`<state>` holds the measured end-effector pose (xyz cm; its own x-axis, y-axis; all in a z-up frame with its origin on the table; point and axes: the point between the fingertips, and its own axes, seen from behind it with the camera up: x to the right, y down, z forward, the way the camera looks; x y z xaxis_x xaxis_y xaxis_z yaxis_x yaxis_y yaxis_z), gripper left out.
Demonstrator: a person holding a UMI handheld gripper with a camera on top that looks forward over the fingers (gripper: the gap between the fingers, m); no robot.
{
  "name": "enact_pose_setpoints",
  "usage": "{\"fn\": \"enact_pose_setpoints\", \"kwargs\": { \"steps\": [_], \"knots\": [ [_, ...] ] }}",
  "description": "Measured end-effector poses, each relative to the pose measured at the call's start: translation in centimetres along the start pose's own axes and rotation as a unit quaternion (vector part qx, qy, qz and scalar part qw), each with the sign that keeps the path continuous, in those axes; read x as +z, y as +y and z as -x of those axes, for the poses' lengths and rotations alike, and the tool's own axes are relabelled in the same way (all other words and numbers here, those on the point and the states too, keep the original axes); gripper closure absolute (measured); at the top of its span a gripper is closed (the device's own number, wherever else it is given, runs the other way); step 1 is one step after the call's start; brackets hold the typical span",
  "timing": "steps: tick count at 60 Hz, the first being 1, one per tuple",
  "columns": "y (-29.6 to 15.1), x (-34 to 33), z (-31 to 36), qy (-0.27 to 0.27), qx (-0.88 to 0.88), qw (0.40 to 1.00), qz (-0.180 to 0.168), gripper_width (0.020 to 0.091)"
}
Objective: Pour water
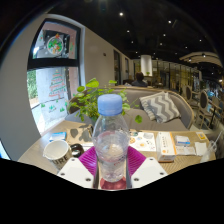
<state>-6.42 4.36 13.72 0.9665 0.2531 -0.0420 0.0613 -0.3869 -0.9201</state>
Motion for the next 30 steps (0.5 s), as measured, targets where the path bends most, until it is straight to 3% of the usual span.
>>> {"fn": "enact_pose_setpoints", "kwargs": {
  "steps": [15,17,25,30],
  "knots": [
    [6.3,1.1,-0.1,-0.012,-0.002,0.999,0.042,0.0723],
    [6.2,1.0,-0.1,-0.011,-0.004,0.999,0.029,0.0719],
    [6.3,0.8,0.0,-0.010,-0.002,1.000,0.029,0.0576],
    [6.8,0.7,-0.2,-0.008,0.014,0.998,0.054,0.0465]
  ]
}}
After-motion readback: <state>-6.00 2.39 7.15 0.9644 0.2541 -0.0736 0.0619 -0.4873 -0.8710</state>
